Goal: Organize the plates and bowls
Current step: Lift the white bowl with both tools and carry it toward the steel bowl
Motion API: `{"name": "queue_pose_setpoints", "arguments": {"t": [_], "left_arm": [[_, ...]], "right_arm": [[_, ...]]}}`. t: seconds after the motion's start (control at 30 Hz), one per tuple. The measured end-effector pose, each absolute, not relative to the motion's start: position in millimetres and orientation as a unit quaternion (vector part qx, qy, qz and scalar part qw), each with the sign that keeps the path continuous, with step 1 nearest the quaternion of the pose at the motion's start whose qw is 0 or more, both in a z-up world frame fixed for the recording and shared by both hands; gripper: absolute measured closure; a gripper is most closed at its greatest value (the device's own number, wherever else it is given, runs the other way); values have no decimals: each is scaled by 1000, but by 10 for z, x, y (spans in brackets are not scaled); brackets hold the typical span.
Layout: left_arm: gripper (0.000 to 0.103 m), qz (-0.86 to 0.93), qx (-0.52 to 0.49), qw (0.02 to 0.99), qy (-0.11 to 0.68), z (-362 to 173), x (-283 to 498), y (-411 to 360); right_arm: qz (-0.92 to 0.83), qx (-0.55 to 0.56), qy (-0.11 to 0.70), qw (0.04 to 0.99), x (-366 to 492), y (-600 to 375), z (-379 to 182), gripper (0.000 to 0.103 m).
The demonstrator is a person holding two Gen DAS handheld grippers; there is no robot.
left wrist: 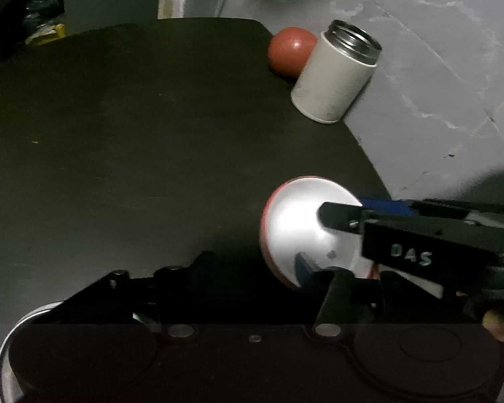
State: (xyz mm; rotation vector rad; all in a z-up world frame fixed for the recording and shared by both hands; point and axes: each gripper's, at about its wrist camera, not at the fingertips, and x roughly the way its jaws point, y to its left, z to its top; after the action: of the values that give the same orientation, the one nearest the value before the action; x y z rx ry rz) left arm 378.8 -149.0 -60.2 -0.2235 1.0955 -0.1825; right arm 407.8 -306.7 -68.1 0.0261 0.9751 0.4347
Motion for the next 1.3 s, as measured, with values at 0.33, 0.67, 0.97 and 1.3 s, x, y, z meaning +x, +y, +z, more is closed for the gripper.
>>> {"name": "queue_pose_setpoints", "arguments": {"t": [0.33,0.67,0.97,1.3], "left_arm": [[84,-97,-131,841,516,-659,3817,-1552],[89,-87,-147,862,478,-327,3704,-1347],[91,-106,-149,871,457,36,3423,-1238],[92,-162,-156,842,491,53,2871,-1205]], "right_arm": [[203,34,468,859,4088,-3054,-712,89],[207,39,435,876,3924,-2978,-423,91],[208,38,415,885,3459,-2959,-82,91],[170,51,438,881,2636,-3067,-5,91]]}}
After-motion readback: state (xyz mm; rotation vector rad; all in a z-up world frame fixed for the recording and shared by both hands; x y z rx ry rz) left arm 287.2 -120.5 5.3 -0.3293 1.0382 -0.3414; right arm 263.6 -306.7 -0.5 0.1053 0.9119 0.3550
